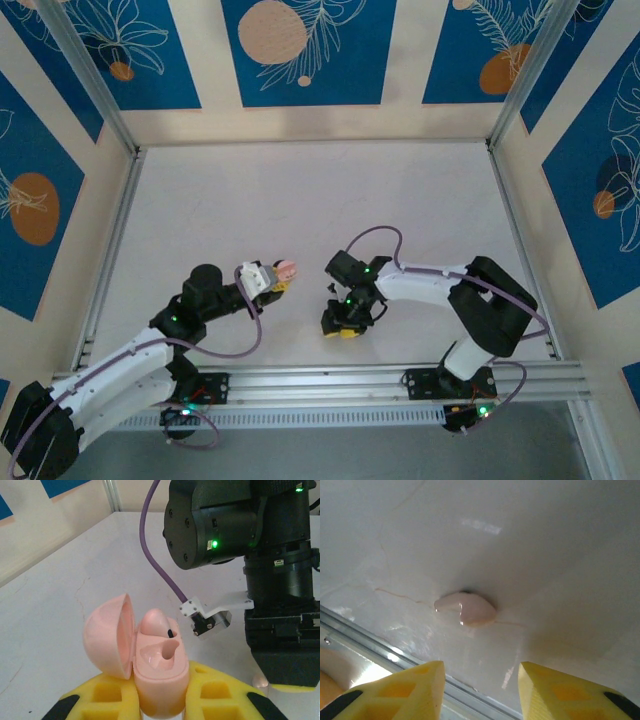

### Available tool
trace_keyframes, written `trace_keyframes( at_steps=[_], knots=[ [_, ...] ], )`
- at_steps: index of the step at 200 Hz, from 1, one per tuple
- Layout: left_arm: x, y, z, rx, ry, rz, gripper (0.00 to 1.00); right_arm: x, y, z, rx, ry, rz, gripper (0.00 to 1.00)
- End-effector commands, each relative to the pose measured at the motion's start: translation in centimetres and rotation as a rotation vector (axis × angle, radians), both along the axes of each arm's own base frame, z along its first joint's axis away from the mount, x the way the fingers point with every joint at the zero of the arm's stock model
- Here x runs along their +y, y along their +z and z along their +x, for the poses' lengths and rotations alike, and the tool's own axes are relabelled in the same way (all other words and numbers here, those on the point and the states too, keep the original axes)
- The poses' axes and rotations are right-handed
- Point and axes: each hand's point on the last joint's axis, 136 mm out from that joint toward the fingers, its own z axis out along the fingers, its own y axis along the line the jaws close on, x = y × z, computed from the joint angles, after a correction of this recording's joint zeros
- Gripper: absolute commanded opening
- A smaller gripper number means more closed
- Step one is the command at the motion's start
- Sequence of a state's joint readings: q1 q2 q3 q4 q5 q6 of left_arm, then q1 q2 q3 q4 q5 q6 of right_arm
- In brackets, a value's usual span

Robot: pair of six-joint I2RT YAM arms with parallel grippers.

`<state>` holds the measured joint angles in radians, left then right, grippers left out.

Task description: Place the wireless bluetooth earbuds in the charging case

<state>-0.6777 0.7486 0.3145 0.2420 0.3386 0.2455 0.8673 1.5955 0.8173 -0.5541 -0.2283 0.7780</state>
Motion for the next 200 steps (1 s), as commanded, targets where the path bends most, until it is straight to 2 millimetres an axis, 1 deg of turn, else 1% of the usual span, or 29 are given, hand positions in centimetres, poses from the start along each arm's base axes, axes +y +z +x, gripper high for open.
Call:
trace_keyframes(
  at_steps=[1,56,69,95,113,139,167,183,200],
  knots=[
    [-0.1,0.5,-0.4,-0.016,-0.016,-0.004,0.17,0.7,-0.4,0.7,0.001,-0.012,0.021,0.43],
    [0.2,0.7,-0.4,-0.023,-0.005,0.007,0.17,2.9,-0.3,3.4,-0.058,0.030,0.063,0.42],
    [0.3,0.8,-0.5,-0.025,-0.002,0.011,0.17,3.2,0.1,3.7,-0.069,0.038,0.070,0.42],
    [0.4,0.9,-0.5,-0.026,0.000,0.013,0.17,3.0,1.0,4.1,-0.099,0.047,0.064,0.42],
    [0.4,0.9,-0.4,-0.029,0.000,0.010,0.17,3.2,2.0,4.5,-0.130,0.046,0.085,0.42],
    [0.3,0.8,-0.4,-0.026,-0.004,0.008,0.17,2.5,2.7,4.3,-0.133,0.029,0.054,0.43],
    [0.2,0.8,-0.5,-0.028,-0.008,0.004,0.17,1.4,2.3,3.6,-0.104,0.026,-0.028,0.41],
    [0.2,0.9,-0.5,-0.029,-0.009,0.003,0.17,1.4,1.9,3.4,-0.094,0.034,-0.059,0.38],
    [0.2,0.8,-0.5,-0.027,-0.010,0.005,0.17,1.6,1.6,3.2,-0.080,0.036,-0.083,0.37]
  ],
)
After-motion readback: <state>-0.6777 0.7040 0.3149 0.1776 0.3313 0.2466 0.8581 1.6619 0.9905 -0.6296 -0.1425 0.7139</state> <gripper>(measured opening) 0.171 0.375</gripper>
